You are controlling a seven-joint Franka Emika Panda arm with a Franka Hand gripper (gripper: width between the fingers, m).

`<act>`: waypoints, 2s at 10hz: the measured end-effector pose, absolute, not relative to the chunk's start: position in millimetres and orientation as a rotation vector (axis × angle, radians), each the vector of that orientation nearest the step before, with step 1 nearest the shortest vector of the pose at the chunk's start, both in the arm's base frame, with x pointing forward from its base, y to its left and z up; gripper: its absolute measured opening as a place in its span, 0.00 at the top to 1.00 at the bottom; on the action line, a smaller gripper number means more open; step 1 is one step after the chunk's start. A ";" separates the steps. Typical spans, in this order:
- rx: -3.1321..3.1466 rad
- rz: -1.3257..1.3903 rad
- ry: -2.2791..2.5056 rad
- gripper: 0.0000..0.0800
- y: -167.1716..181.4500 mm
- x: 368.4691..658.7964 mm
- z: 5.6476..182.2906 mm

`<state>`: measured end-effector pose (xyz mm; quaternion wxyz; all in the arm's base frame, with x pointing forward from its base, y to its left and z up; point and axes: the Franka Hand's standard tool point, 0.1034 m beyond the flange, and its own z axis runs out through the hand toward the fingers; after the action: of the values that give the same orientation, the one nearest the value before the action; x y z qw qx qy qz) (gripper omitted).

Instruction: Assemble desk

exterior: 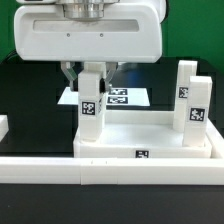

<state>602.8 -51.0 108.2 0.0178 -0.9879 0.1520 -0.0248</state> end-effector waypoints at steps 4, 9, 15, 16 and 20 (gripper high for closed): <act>-2.782 -0.088 1.251 0.64 -56.2 601.6 107.0; -2.467 -0.025 1.790 0.64 -50.9 604.5 106.7; -2.763 -0.047 1.336 0.20 -53.2 605.0 103.9; -2.812 -0.053 1.235 0.20 -53.6 604.9 102.8; -3.007 -0.068 0.697 0.19 -47.0 605.3 101.9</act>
Offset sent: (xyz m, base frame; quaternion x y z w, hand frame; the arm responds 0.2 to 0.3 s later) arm -0.0245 -0.0025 -0.0228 0.0157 -0.0452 0.3794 0.9240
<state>605.3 -47.0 101.9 0.0270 -0.9736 0.2256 -0.0220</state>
